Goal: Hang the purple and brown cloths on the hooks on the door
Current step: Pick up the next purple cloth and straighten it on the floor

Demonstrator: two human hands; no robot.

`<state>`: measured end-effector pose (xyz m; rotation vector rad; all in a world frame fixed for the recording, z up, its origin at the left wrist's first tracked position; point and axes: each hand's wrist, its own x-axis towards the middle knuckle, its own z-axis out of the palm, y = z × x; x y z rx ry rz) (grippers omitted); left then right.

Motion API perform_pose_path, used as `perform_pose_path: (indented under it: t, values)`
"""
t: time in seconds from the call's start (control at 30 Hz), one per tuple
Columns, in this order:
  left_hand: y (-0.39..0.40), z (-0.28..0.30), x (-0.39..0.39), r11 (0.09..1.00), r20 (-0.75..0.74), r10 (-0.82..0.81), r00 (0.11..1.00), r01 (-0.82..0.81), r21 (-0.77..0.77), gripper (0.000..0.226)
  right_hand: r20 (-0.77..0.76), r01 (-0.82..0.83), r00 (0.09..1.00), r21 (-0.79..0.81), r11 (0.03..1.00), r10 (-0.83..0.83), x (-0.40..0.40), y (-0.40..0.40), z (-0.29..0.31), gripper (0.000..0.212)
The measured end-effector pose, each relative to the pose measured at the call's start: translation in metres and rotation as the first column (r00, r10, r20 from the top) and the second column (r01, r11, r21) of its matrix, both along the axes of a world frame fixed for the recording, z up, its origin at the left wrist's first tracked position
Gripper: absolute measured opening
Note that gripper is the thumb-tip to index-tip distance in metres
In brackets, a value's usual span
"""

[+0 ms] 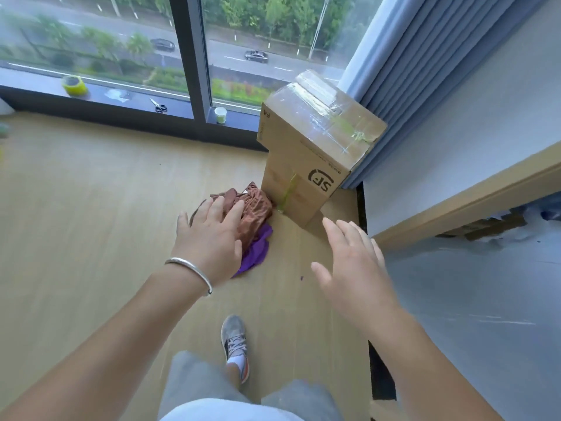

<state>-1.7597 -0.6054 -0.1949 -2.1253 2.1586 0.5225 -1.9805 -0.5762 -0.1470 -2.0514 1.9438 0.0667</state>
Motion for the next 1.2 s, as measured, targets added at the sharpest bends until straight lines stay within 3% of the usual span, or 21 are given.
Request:
perform_pose_path:
  t: [0.2, 0.37, 0.73, 0.97, 1.07, 1.2]
  values:
    - [-0.048, -0.075, 0.021, 0.997, 0.062, -0.015, 0.998, 0.01, 0.083, 0.073, -0.022, -0.141, 0.989, 0.116, 0.983, 0.145, 0.026, -0.062, -0.07, 0.078]
    - [-0.067, -0.162, 0.028, 0.994, 0.026, -0.002, 1.0, -0.001, 0.11, 0.073, 0.025, -0.27, 0.962, 0.206, 0.941, 0.271, 0.043, -0.105, -0.16, 0.08]
    - [-0.077, -0.454, 0.036, 0.98, -0.086, -0.035, 0.996, 0.05, 0.192, 0.062, -0.022, -0.388, 0.902, 0.396, 0.833, 0.43, 0.043, -0.168, -0.464, 0.079]
    - [-0.093, -0.631, 0.043, 0.976, -0.042, -0.031, 0.999, 0.039, 0.215, 0.067, -0.024, -0.432, 0.878, 0.387, 0.814, 0.477, 0.043, -0.18, -0.647, 0.078]
    - [-0.087, -0.696, 0.05, 0.962, -0.022, -0.113, 0.993, 0.115, 0.247, 0.063, -0.051, -0.445, 0.864, 0.385, 0.808, 0.501, 0.039, -0.19, -0.715, 0.079]
    - [-0.074, -0.767, 0.048, 0.934, -0.109, -0.228, 0.968, 0.249, 0.255, 0.051, -0.1, -0.46, 0.838, 0.4, 0.793, 0.536, 0.029, -0.198, -0.795, 0.075]
